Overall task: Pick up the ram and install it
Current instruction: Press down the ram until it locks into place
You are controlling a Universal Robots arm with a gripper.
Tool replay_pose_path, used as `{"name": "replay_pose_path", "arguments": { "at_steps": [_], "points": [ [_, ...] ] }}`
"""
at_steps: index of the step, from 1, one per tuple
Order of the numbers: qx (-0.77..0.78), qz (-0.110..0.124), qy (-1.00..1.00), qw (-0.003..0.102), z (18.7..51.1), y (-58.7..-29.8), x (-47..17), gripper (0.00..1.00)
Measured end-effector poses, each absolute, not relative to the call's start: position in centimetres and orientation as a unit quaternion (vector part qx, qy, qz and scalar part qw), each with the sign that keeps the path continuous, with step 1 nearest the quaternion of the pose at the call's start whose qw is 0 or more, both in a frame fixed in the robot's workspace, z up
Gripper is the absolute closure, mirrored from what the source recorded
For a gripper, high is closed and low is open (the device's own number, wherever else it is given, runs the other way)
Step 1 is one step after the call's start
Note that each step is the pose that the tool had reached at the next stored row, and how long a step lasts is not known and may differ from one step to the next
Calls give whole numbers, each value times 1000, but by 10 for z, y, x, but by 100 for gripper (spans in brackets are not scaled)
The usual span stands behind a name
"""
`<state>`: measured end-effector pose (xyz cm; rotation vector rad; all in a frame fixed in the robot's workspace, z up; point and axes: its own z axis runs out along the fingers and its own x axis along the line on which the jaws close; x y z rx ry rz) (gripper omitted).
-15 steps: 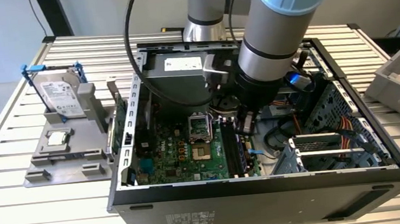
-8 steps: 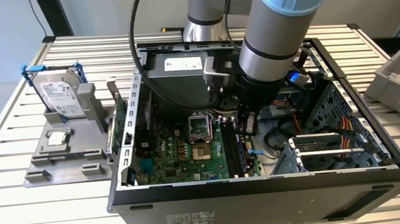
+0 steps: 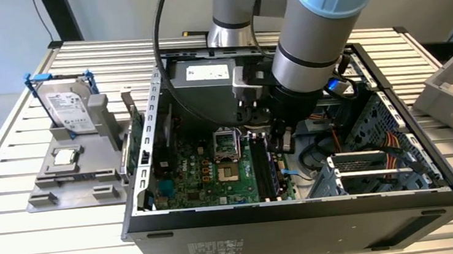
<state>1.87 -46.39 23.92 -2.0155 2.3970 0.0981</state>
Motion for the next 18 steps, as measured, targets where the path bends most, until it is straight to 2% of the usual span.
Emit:
{"name": "replay_pose_path", "arguments": {
  "at_steps": [18],
  "points": [
    [-706, 30, 708, 3, 237, -468, 19, 100]
  ]
}}
